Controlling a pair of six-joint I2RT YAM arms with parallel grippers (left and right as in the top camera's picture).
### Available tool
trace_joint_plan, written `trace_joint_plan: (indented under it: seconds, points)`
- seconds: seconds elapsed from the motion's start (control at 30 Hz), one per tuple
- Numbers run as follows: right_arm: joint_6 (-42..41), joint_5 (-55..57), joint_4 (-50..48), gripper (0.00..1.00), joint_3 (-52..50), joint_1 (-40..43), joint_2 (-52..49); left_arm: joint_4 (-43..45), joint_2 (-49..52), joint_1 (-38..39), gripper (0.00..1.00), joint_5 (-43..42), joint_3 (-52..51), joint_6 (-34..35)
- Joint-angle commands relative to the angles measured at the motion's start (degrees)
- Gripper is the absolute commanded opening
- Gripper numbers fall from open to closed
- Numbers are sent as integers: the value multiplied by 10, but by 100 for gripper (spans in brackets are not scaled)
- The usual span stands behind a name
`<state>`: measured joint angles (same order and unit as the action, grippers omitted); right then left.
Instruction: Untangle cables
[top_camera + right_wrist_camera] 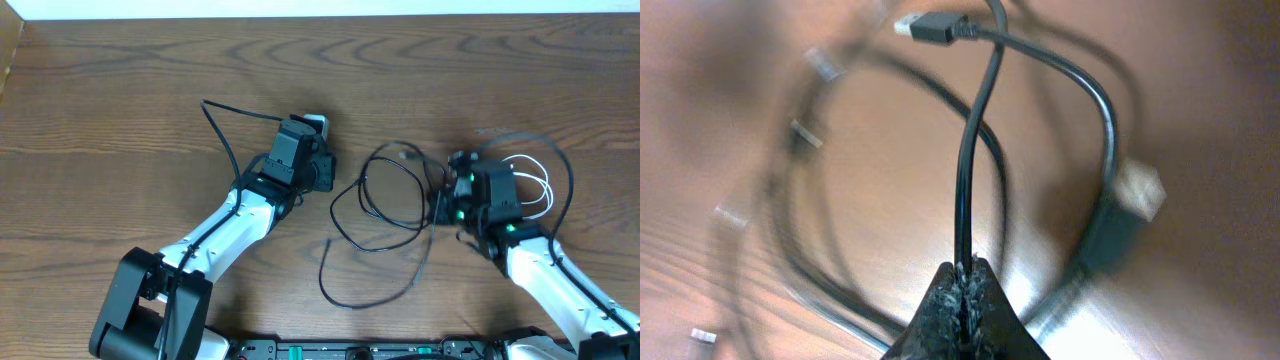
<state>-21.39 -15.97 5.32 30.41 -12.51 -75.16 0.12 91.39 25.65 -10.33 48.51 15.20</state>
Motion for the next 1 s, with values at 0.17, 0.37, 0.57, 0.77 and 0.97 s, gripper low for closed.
trace_joint_plan:
  seconds: [0.17,0.37,0.57,0.77,0.97]
  points:
    - [-77,-50,9,1,110,-80,-12,-11,-8,-10,36,117,7,1]
    - [-87,-49,18,1,179,-161,-90,-35,-8,-52,42,108,7,54]
    - [-76,-10,18,1,205,-205,-151,-36,-8,-103,54,-54,7,54]
    - [-36,-15,56,1,257,-197,-128,-26,-8,-135,59,-163,7,50]
    - [27,53,176,1,344,-183,-58,-26,-8,-136,59,-163,7,50]
